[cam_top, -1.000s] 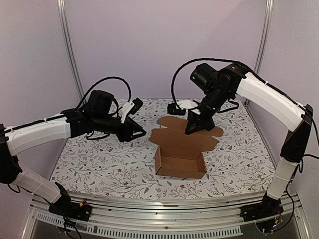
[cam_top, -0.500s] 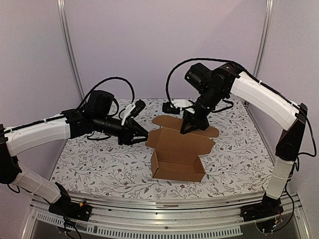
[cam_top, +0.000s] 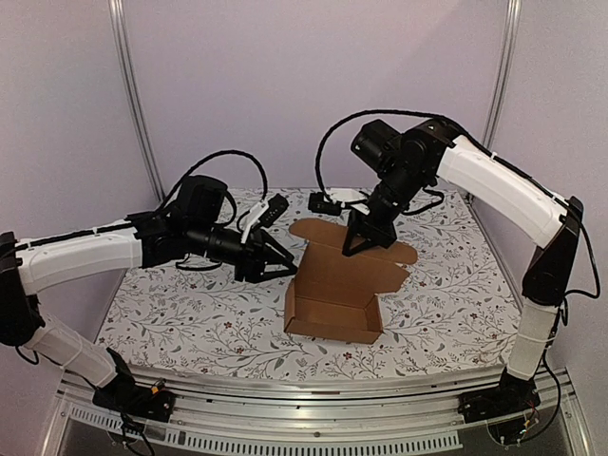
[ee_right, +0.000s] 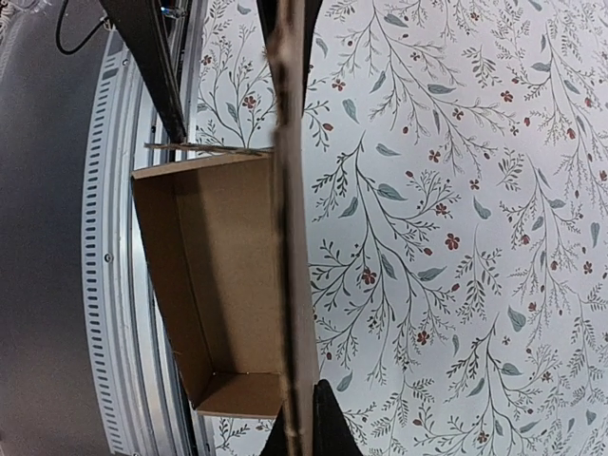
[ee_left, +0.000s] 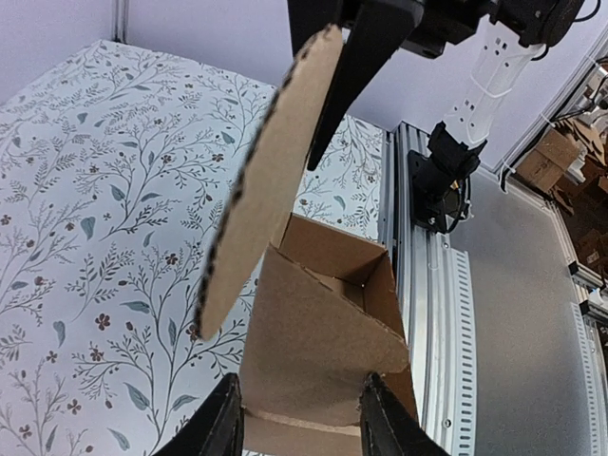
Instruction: Fold the paper box
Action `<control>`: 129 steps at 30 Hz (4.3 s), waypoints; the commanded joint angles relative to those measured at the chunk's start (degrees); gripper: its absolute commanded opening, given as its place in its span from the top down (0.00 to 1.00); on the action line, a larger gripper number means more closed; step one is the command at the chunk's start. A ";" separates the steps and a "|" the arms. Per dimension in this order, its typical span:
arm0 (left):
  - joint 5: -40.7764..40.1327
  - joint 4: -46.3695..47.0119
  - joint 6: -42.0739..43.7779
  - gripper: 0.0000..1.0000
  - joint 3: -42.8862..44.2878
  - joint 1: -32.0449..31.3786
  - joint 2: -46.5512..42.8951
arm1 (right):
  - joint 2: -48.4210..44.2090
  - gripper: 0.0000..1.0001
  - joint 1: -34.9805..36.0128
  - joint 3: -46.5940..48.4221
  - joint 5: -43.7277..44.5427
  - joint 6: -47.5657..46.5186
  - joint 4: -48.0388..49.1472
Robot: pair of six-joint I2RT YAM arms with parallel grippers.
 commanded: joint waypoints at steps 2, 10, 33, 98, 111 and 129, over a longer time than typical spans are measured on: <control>-1.21 3.87 -2.42 0.58 0.09 -1.99 2.57 | 1.14 1.00 0.18 2.36 -6.86 0.22 -5.18; -7.40 7.07 -2.90 0.60 -0.60 -2.55 2.12 | 1.00 1.00 0.54 2.29 -10.01 -0.93 -7.11; -26.93 -13.28 5.95 0.51 -0.31 -3.44 -14.08 | 1.97 1.00 0.67 -1.30 -1.95 -0.91 -5.82; -12.29 -16.86 15.01 1.00 12.09 -7.29 9.72 | -4.92 0.50 -18.27 -34.65 -17.60 -1.68 14.96; -8.00 -6.96 4.23 1.00 9.34 -1.27 9.23 | -4.25 0.52 -17.54 -30.92 -26.56 2.94 19.89; -4.80 -1.99 -3.40 1.00 8.83 1.31 10.87 | -7.70 0.50 -23.82 -31.45 -14.98 17.95 27.92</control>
